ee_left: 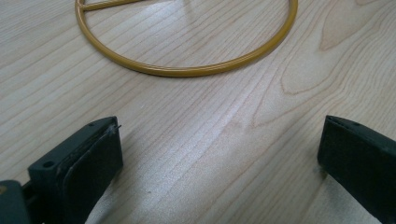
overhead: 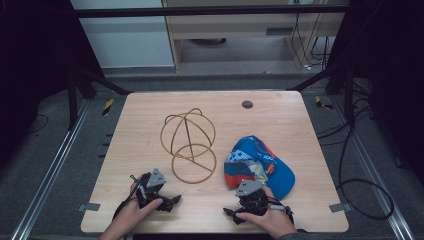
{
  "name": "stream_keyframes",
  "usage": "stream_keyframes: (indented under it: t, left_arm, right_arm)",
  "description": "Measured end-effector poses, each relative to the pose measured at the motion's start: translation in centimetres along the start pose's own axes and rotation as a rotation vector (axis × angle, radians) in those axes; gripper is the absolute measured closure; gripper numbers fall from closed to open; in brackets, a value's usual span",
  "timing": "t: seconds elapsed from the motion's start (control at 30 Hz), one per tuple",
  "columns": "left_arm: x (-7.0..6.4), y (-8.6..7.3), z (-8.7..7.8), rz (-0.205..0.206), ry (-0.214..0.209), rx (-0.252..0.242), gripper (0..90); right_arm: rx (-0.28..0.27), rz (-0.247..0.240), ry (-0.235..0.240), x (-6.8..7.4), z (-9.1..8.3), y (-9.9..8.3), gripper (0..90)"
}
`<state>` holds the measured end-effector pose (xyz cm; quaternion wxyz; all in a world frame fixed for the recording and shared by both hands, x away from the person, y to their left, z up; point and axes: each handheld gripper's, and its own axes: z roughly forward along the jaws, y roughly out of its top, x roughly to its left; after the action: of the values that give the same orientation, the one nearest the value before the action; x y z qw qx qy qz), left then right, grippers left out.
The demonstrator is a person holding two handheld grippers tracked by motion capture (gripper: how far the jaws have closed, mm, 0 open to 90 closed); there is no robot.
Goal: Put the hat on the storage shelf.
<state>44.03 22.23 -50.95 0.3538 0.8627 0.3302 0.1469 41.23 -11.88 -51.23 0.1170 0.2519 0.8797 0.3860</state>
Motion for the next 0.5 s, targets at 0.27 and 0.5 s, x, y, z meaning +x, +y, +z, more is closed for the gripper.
stream_keyframes:
  t: [0.27, 0.5]
  left_arm:
    - [-0.01, 0.00, 0.00, 0.000, 0.000, 0.000, 0.0]
    - [0.00, 0.00, 0.01, 0.000, -0.001, -0.001, 0.0]
  right_arm:
    - [-0.001, 0.011, -0.005, -0.09, 0.12, 0.10, 9.6]
    - [0.041, 0.012, -0.039, -0.21, -0.51, 0.37, 12.3]
